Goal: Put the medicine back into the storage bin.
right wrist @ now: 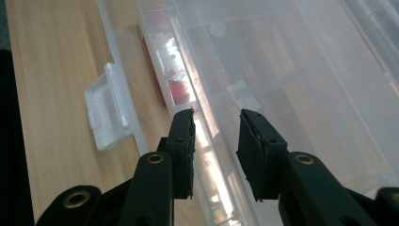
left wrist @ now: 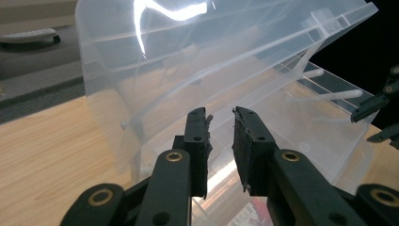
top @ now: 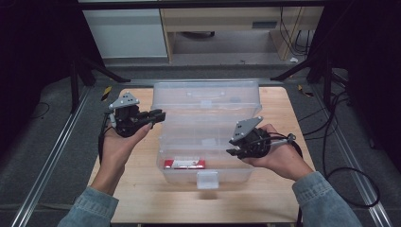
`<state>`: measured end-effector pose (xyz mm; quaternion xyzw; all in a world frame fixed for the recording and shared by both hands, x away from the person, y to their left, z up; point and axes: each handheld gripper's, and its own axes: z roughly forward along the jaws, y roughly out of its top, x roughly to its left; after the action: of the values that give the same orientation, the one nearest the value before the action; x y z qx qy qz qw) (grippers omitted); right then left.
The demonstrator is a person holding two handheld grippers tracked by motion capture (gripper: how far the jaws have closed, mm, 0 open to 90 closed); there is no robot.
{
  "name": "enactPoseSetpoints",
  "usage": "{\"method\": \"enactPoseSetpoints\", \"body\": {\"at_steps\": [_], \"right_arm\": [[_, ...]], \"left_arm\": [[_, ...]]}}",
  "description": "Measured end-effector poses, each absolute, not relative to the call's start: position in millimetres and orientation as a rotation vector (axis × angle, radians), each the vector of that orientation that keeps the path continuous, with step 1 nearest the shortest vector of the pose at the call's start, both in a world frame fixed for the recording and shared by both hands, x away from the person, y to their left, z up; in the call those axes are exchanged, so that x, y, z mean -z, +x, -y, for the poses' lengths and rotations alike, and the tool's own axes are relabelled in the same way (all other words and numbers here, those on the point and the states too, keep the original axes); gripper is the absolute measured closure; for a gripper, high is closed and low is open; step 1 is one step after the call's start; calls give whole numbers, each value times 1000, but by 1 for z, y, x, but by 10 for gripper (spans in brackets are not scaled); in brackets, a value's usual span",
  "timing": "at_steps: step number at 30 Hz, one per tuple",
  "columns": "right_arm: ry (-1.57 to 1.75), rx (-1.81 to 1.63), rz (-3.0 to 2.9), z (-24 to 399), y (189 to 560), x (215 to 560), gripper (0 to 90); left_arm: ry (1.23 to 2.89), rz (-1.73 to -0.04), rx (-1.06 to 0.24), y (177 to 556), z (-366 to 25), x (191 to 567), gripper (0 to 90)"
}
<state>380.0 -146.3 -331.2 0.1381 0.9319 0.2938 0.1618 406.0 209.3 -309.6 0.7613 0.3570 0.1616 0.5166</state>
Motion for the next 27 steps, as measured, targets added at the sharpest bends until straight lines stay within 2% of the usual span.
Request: {"method": "enactPoseSetpoints", "body": {"at_steps": [2, 10, 20, 27], "right_arm": [[420, -866, -2647, 149, 378, 329, 621], [470, -912, -2599, 158, 373, 322, 609], [471, -850, -2684, 158, 377, 334, 742], [479, -849, -2687, 161, 374, 340, 761]], "left_arm": [[1832, -855, -385, 405, -209, 311, 750], [1828, -865, -371, 404, -211, 319, 750], [1821, -871, -362, 405, -217, 318, 761], [1817, -866, -352, 396, -216, 324, 759]]}}
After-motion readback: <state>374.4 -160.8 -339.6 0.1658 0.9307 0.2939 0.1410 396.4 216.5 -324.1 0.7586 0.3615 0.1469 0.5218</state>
